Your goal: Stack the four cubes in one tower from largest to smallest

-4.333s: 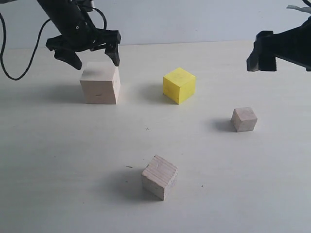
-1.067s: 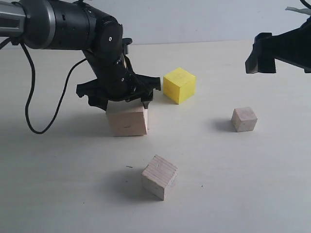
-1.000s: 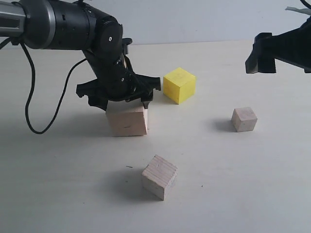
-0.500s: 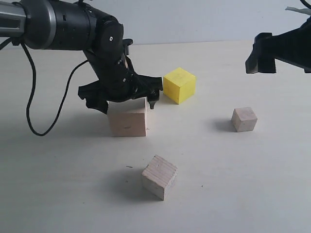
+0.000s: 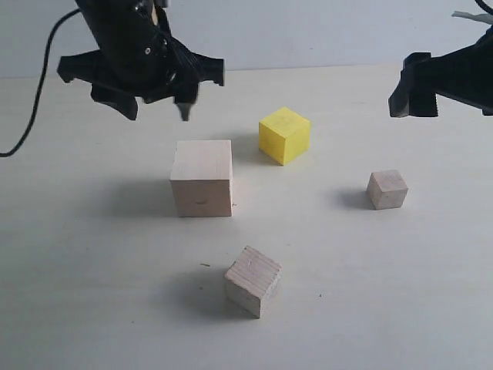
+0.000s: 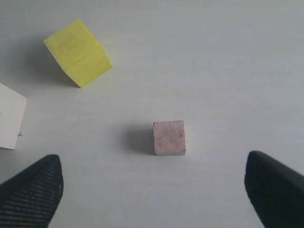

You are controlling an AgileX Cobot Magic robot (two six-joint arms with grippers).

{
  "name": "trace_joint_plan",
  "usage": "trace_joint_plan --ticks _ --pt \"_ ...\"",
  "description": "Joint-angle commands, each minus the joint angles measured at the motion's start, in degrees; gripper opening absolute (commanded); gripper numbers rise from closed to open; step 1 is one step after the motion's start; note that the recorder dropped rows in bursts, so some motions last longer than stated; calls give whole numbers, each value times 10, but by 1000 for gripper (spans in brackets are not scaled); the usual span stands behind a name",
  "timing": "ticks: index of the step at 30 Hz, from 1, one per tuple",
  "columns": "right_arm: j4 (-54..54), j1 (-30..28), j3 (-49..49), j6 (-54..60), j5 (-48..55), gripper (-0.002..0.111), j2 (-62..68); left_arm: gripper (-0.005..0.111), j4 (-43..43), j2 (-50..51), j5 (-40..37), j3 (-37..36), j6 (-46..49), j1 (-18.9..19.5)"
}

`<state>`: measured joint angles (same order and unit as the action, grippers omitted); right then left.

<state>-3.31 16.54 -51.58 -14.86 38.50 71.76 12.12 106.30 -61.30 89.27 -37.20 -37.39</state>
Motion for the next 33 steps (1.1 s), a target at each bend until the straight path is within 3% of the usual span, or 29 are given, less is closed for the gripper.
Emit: trace_joint_plan --ticks 1,2,7,16,21,27,33 --pt "38 -2 -2 60 -30 97 -1 12 35 -31 -71 3 72 3" --pt "66 -2 -2 97 -43 97 0 1 41 -36 -80 3 79 3" --pt "171 -2 -6 241 -109 97 16 2 94 -74 -87 3 86 3" --pt "224 -2 -33 317 -93 96 103 2 125 -193 -87 2 102 3" --pt "244 -2 -72 335 -88 90 145 2 167 -267 -87 -3 101 3" --pt "244 -2 -163 414 -83 89 203 1 166 -353 -87 -88 98 3" --pt "238 7 -272 483 -49 89 268 1 126 -423 -83 -232 94 3"
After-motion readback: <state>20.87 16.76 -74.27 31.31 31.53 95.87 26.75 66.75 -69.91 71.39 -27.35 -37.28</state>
